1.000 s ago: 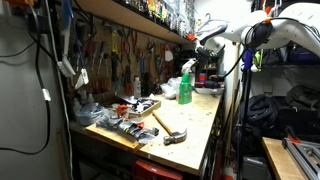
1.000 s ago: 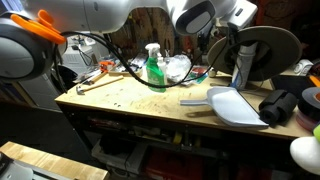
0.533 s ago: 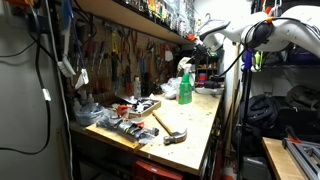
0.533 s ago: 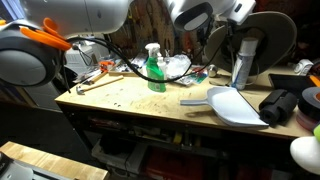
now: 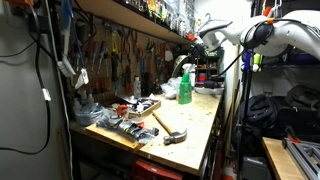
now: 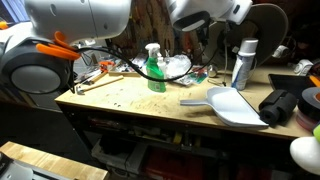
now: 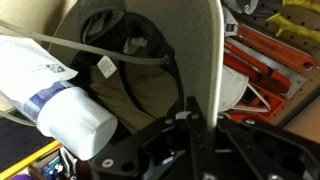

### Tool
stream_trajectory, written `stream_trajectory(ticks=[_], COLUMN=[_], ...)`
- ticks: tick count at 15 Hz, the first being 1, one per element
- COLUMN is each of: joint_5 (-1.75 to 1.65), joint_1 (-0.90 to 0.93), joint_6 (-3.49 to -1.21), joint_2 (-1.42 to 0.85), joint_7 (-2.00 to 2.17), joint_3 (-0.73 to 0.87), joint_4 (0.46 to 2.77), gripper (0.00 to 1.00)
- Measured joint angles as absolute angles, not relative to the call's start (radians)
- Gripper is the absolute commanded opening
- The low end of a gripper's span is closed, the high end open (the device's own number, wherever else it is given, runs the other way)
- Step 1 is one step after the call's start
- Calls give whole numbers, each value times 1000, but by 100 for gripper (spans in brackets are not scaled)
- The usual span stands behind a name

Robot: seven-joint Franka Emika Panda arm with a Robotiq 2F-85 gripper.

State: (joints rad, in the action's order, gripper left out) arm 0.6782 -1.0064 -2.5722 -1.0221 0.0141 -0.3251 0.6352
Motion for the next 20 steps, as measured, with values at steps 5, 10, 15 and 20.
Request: stream_trajectory(ticks=[5, 10, 15, 20], joint_5=[704, 716, 765, 807], joint_1=[-1013, -1025, -1043, -1069], joint_6=[-2559, -2534, -2595, -2630], joint_2=[-1039, -1039, -1040, -1039], joint_7=[-18, -18, -18, -21], joint_3=[-390, -426, -465, -515], joint_4=[630, 629, 603, 554], gripper=[1, 1, 1, 1])
